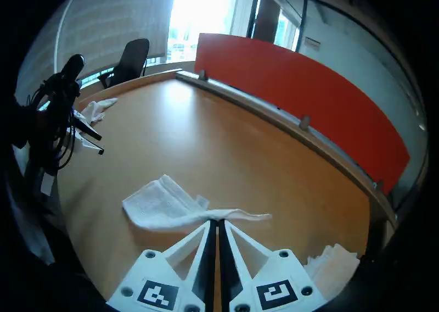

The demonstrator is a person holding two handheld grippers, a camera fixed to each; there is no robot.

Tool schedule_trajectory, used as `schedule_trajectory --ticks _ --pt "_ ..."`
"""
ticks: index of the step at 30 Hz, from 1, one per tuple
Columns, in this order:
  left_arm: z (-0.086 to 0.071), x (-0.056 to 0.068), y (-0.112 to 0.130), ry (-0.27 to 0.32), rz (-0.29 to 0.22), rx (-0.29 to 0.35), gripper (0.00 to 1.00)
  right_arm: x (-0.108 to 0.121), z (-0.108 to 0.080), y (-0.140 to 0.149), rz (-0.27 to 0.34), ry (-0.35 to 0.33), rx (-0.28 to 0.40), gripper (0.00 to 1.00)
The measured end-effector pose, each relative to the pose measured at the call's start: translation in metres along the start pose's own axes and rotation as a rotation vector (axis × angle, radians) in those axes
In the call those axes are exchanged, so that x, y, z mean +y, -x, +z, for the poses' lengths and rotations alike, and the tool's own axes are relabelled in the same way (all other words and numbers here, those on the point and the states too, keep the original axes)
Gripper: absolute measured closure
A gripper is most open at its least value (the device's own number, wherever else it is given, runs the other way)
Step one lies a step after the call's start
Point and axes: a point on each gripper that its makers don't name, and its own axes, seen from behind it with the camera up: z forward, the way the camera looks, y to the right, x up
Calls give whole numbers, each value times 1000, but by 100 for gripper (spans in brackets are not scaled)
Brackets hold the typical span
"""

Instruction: Fold towel

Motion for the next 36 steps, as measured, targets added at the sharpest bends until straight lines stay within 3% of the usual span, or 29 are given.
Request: schedule_trajectory --ticks 11,23,36 --pt "-2 1 -1 1 -6 4 5 -18 10 -7 -21 -47 11 93" --pt "-3 2 -1 3 -9 8 5 -56 29 -18 -48 -128 23 93" --pt "-7 -3 -3 0 -21 18 5 -98 53 -2 -50 -215 -17 92"
